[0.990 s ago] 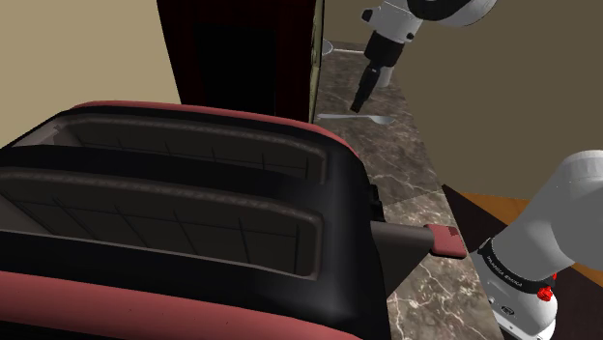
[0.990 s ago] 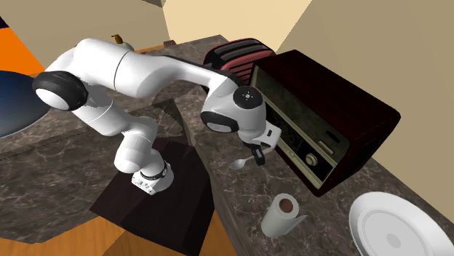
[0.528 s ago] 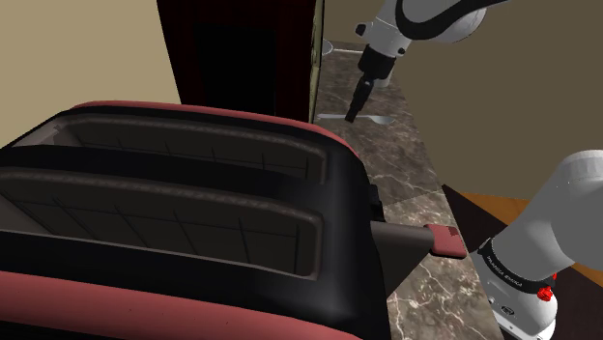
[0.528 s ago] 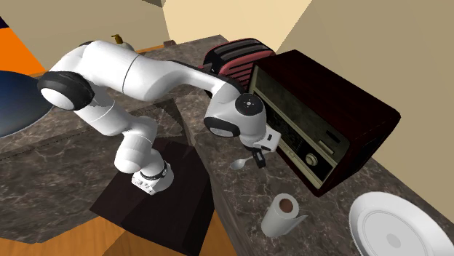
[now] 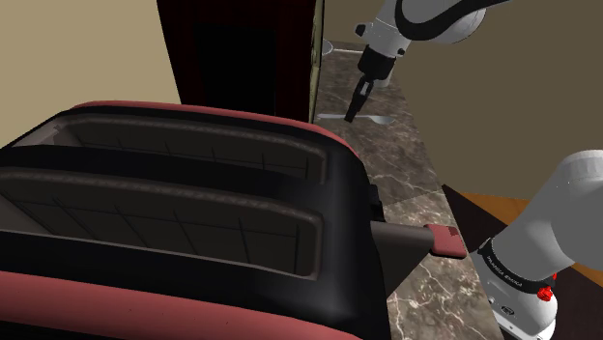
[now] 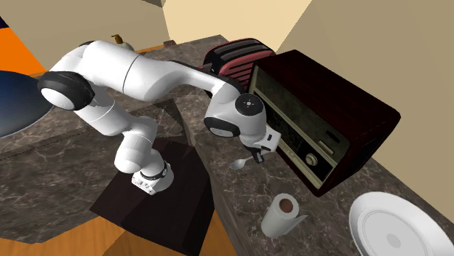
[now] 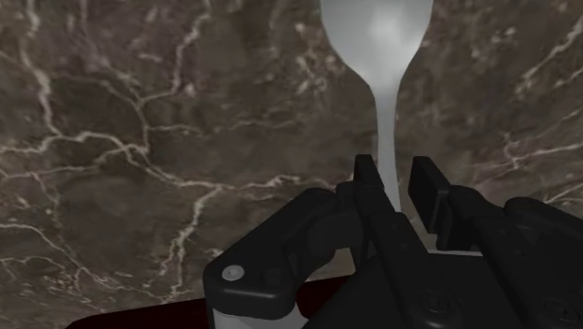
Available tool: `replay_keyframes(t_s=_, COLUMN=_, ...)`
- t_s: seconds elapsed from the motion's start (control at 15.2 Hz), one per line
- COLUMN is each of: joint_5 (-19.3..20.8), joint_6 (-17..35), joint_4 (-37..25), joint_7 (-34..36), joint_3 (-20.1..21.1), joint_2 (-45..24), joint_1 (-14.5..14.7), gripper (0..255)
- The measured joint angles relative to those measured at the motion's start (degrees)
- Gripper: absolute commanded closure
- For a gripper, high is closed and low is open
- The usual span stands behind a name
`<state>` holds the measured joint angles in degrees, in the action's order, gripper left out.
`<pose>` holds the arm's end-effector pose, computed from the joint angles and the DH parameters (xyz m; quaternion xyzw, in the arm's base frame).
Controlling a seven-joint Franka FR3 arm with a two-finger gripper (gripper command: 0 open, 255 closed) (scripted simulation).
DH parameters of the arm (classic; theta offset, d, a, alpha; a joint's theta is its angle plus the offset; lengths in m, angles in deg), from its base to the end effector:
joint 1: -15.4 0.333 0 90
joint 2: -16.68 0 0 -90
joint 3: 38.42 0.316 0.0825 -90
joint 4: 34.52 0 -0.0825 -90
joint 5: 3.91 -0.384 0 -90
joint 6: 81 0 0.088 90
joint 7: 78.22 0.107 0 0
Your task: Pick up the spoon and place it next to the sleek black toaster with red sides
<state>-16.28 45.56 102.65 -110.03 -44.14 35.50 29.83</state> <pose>0.4501 0.0747 0.4558 -0.9485 -0.2900 -0.0892 0.0910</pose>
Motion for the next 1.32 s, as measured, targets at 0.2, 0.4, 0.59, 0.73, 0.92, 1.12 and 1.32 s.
replay_keyframes(t_s=0.2, joint_5=0.0, joint_6=0.0, joint_4=0.0, joint_7=0.0, joint_3=0.0, joint_2=0.0, joint_1=0.0, gripper=255)
replay_keyframes(t_s=0.4, joint_5=0.0, joint_6=0.0, joint_4=0.0, joint_7=0.0, joint_3=0.0, joint_2=0.0, joint_1=0.0, gripper=255)
replay_keyframes(t_s=0.59, joint_5=0.2, joint_6=-0.9, joint_4=-0.7, joint_7=0.2, joint_3=0.0, joint_2=0.2, joint_1=0.0, gripper=255)
replay_keyframes(t_s=0.73, joint_5=0.4, joint_6=-2.3, joint_4=-1.6, joint_7=0.6, joint_3=0.1, joint_2=0.8, joint_1=-0.1, gripper=255)
replay_keyframes(t_s=0.92, joint_5=0.8, joint_6=-4.6, joint_4=-3.3, joint_7=1.1, joint_3=0.1, joint_2=1.5, joint_1=-0.2, gripper=255)
replay_keyframes(t_s=1.12, joint_5=1.1, joint_6=-7.0, joint_4=-5.2, joint_7=1.8, joint_3=0.2, joint_2=2.0, joint_1=-0.3, gripper=255)
replay_keyframes(t_s=1.32, joint_5=1.4, joint_6=-9.3, joint_4=-7.1, joint_7=2.2, joint_3=0.2, joint_2=2.4, joint_1=-0.4, gripper=255)
